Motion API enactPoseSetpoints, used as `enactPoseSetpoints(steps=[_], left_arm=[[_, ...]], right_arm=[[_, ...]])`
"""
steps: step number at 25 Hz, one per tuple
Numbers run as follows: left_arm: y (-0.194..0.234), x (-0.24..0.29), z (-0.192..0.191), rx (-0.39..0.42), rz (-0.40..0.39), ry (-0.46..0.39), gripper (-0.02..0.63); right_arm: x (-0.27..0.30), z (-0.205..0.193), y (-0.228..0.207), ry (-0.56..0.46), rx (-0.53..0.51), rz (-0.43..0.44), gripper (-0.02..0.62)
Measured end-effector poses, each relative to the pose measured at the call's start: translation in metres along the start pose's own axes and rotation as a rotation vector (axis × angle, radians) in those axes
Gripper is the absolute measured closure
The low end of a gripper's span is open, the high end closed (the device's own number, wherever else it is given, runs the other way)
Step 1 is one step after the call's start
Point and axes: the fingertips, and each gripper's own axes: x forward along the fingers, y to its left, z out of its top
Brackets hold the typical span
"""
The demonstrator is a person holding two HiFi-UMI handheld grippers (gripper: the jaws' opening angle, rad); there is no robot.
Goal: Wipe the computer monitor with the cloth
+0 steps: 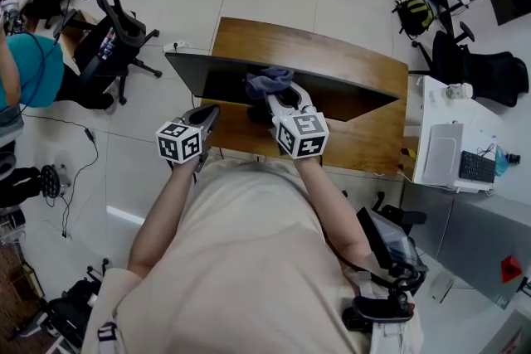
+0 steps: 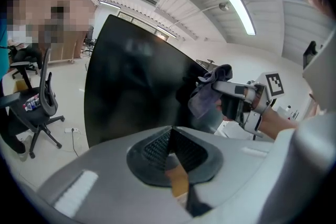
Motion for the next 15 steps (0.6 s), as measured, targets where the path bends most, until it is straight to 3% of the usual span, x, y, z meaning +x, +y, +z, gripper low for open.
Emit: enactPoseSetpoints(steps=[15], left_arm=[[-0.038,0.019,-0.014,-0.043,-0.025,-0.010,0.609]], right_arm=[[-0.053,-0.003,-0.066,-0.013,0.036,-0.086,0.477]])
